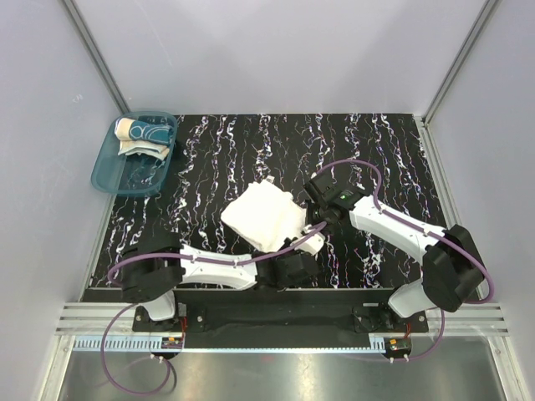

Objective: Roll the towels
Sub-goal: Roll the towel

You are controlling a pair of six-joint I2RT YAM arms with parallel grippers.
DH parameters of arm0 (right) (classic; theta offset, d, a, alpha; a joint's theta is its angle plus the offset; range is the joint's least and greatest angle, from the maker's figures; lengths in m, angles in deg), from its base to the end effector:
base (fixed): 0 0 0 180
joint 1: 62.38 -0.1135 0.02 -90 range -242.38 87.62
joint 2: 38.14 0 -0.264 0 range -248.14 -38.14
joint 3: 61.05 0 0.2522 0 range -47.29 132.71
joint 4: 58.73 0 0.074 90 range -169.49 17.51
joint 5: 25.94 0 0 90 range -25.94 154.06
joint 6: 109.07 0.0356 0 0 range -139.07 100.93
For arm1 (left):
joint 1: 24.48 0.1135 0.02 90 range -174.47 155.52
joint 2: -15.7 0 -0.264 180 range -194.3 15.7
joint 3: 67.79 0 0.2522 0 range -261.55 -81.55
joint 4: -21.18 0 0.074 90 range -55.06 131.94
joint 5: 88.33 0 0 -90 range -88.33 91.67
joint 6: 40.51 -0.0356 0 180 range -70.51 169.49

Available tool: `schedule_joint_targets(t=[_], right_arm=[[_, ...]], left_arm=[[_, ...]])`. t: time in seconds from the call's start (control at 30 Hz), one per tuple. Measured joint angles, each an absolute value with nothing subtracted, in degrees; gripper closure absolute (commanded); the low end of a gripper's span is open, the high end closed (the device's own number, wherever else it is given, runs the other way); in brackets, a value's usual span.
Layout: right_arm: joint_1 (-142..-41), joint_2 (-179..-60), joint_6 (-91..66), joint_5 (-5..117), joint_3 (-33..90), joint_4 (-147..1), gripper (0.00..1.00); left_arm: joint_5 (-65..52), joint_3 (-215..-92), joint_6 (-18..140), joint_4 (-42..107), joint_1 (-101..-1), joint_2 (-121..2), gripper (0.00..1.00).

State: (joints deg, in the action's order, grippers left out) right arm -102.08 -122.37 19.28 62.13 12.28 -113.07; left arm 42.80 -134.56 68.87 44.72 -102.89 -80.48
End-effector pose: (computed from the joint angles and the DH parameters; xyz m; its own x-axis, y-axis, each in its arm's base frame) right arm 0.2201 0.1843 0.2290 -0.9508 0.0166 -0.3095 -0.0757 0.9559 0.2838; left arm 0.0890 -0.3175 0.1717 -0.3697 0.5585 -0.7426 0.5677 0.7684 0.2953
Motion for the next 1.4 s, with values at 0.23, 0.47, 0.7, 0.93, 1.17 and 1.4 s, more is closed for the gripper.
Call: schedule_joint_targets(t=[0.23,0.47,0.7,0.93,1.17,1.4], right_arm=[[-102.1,-122.4,19.5,61.9,14.1,-115.4,0.27],[-96.6,-122.3,17.3,64.3,22.8,-120.0,0.04],[-87.9,-118.0,15.9,66.1,25.1,-121.6,0.04],[-88.0,-105.8,17.8,53.8,9.8,-108.0,0.06],[-88.2,-102.8,24.6,42.0,-10.7,-89.9,0.03],[-88.3,-105.9,27.5,39.4,-17.3,-73.7,0.0]], left_arm=[[34.4,-129.4,71.0,40.0,-99.2,-74.4,1.0],[23.9,-124.2,76.2,38.9,-92.3,-65.9,1.0],[10.6,-120.9,81.1,35.2,-85.1,-63.3,1.0],[-7.0,-116.3,92.5,27.4,-73.0,-63.2,1.0],[-20.0,-113.3,104.1,16.4,-67.4,-68.4,1.0],[-27.7,-111.9,111.9,7.4,-65.9,-73.9,1.0]])
